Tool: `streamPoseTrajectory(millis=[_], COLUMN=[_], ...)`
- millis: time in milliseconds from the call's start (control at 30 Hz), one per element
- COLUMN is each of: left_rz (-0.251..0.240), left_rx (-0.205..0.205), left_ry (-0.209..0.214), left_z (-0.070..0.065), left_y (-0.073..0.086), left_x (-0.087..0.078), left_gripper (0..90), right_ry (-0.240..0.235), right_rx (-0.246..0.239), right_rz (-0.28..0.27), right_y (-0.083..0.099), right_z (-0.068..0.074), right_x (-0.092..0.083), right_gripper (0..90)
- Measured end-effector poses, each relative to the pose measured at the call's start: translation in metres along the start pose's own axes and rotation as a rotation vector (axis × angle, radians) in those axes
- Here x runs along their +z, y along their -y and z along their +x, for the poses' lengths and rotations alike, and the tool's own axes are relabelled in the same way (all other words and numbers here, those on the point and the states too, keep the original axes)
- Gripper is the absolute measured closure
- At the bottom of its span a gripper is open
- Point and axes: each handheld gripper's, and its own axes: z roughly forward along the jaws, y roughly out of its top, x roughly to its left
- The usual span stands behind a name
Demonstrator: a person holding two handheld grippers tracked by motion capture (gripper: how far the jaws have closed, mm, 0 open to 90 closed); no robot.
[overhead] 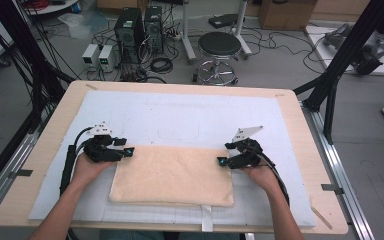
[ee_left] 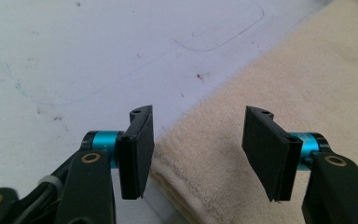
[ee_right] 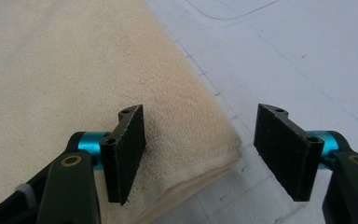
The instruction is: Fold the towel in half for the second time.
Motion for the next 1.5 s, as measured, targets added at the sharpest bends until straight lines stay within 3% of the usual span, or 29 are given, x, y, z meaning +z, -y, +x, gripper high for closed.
streamPoseTrajectory(millis=[433, 567, 633, 933, 1333, 1500], left_rz=[0.079, 0.073, 0.065, 0.074, 0.066, 0.061], left_rx=[0.014, 0.013, -0.007, -0.022, -0.035, -0.024], left_ry=[0.011, 0.010, 0.017, 0.010, 0.029, 0.022], left_z=[-0.002, -0.001, 0.000, -0.001, -0.003, -0.007], left_y=[0.005, 0.009, 0.012, 0.013, 0.015, 0.014], left_x=[0.002, 0.004, 0.004, 0.004, 0.004, 0.004], left_gripper=[41.6, 43.3, 44.7, 48.5, 64.1, 71.5], right_ry=[-0.002, -0.032, -0.047, -0.062, -0.079, -0.055], right_rx=[0.023, 0.050, 0.058, 0.054, 0.070, 0.039], right_rz=[0.004, 0.009, 0.009, 0.013, 0.015, 0.026], right_y=[0.006, 0.006, 0.007, 0.006, 0.006, 0.003], right_z=[0.001, 0.001, 0.000, 0.004, 0.007, 0.010], right_x=[0.005, 0.005, 0.005, 0.005, 0.005, 0.004], right_gripper=[34.9, 40.6, 44.5, 56.4, 68.2, 71.5])
